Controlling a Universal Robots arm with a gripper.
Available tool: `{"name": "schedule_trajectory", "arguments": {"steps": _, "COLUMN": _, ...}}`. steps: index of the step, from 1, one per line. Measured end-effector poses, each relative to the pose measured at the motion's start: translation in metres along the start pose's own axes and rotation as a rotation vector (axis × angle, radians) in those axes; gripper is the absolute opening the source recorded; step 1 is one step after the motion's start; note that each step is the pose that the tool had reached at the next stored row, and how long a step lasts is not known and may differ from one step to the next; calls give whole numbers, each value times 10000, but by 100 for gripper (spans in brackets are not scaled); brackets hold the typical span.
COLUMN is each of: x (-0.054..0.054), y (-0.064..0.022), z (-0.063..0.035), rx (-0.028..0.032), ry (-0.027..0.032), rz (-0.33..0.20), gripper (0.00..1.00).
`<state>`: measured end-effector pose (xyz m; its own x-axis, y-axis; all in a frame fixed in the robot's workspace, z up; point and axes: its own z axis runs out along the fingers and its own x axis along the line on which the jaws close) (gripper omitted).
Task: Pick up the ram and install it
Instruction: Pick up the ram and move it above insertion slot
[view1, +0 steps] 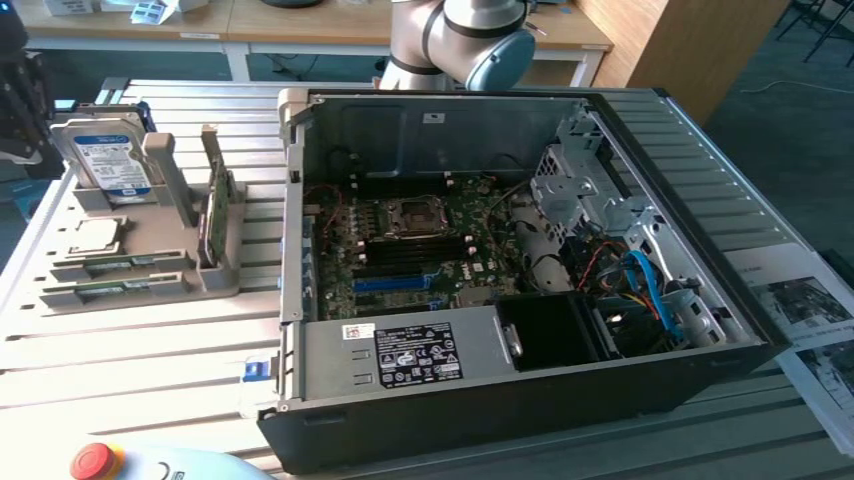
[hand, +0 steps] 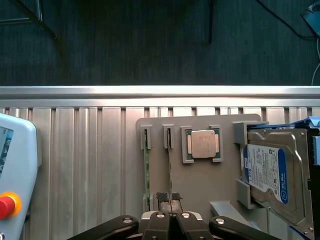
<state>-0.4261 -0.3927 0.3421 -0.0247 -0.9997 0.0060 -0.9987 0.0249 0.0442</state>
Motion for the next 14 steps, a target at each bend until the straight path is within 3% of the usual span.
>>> {"name": "schedule_trajectory", "arguments": {"steps": 14, "x": -1, "y": -10, "z": 215, "rx": 3, "ry": 133, "rz": -11, "gripper": 10}}
